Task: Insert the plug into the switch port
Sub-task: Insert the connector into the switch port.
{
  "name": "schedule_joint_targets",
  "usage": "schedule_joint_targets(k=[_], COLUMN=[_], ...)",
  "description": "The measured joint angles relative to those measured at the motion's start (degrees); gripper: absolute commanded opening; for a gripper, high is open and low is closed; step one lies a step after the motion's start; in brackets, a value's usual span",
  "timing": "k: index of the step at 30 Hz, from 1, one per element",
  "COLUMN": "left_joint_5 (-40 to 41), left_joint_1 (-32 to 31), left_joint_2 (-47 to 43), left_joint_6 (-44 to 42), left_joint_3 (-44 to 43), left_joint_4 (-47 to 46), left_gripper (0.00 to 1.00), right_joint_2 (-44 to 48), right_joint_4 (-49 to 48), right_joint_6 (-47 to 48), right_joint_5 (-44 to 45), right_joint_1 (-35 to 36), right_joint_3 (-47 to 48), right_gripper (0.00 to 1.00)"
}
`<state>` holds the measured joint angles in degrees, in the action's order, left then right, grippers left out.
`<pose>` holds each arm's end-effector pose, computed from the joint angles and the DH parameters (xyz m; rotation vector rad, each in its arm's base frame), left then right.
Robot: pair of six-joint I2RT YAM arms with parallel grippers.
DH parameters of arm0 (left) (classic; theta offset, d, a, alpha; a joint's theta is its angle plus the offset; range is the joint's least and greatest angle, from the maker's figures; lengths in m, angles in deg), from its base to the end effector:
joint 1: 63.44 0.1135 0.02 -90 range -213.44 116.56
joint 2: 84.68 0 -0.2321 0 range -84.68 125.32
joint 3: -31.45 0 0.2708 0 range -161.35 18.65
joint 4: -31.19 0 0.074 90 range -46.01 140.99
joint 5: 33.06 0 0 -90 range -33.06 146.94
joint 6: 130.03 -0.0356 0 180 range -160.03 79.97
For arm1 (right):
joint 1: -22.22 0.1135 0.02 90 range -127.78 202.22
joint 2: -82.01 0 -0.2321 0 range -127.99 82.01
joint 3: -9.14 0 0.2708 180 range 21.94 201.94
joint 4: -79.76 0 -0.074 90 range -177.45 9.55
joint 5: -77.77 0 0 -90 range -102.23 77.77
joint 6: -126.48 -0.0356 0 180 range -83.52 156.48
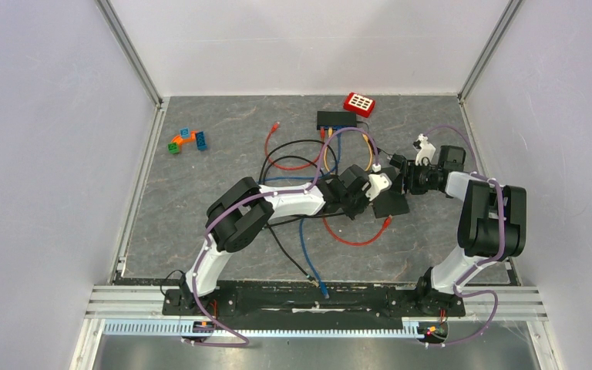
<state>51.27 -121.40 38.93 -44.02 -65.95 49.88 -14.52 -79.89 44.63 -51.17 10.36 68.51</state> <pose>0.2458 -0.3994 0.1100 1.2901 2.0524 -0.5636 0.3147 -0.0432 0.0947 -0.1683 2.3913 0.7095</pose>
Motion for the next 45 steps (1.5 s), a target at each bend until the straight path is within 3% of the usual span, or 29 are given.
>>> schedule_joint_targets(k=[28,35,45], left_joint_5=[-3.7,-3.1,-0.9], left_joint_1=[0.5,0.4,-0.1], left_joint_2=[0.0,-0.3,-1.5], left_joint_6=[4.1,3.9,4.0], left_joint_3=[0.2,2.4,5.6], left_joint_4=[0.0,-3.8,-8.0], left_gripper=[0.02,0.02,0.02], right_joint_2=[1.4,1.2,1.2], right_joint_4=[-9.8,-10.9,-11.1], right_joint_6=[-4.2,-4.4,-5.4], right_joint_5=[-2.1,-2.2,-2.4], right_joint_1=[-0.5,-0.5,-0.5], right_joint_3=[-5.4,-5.8,-5.9], right_gripper=[0.56,0.51,0.57])
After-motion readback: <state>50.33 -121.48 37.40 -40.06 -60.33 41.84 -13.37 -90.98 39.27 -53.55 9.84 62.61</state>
